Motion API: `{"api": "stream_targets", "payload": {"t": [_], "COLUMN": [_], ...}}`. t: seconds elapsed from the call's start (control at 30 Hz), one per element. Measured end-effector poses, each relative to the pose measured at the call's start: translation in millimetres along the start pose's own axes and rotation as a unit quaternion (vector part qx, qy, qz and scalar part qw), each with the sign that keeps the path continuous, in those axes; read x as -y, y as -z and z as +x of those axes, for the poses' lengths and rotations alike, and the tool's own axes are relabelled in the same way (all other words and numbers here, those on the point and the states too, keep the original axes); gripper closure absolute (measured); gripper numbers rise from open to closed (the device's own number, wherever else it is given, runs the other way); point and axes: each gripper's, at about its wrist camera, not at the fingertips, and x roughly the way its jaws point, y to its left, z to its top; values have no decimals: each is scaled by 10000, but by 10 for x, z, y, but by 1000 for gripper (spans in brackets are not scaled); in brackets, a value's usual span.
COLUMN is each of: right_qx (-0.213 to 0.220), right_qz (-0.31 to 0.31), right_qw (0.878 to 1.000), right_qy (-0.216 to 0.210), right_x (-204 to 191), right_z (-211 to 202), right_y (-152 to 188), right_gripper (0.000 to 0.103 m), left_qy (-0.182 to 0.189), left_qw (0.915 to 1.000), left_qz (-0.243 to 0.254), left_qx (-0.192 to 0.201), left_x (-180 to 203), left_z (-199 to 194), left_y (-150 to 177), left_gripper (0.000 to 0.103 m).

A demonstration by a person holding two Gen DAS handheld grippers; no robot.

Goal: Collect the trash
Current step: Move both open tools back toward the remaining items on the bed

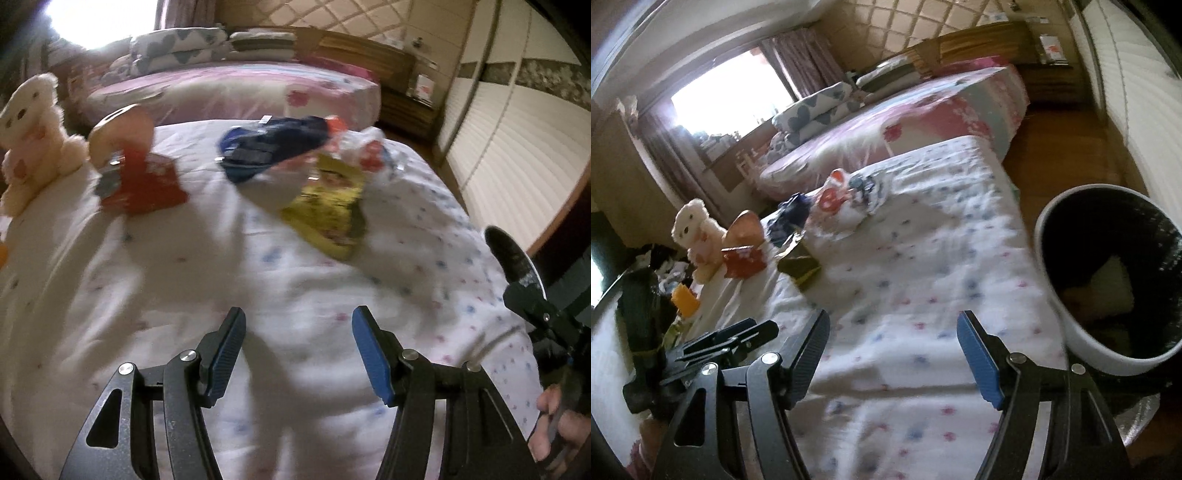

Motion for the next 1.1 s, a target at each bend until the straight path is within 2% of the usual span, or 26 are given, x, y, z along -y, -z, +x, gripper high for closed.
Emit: {"api": "stream_targets", "payload": {"t": [0.6, 1.1], "right_qx": [-331, -523], "right_qz": [-523, -758], "right_qw": [9974, 9944], "right_qy": [-381, -521], "right_x": [-618, -901], "right_z": [500, 939], "right_y": [-59, -254], "right_gripper": [26, 24], "left_qy": [-395, -557], "left_qw": [9982, 9971], "left_qz": [-423, -470], "left_qx": [161, 234], "left_x": [-645, -981], "left_z": [-79, 166], "left_y": [-139, -576], "left_gripper": [43, 43]}}
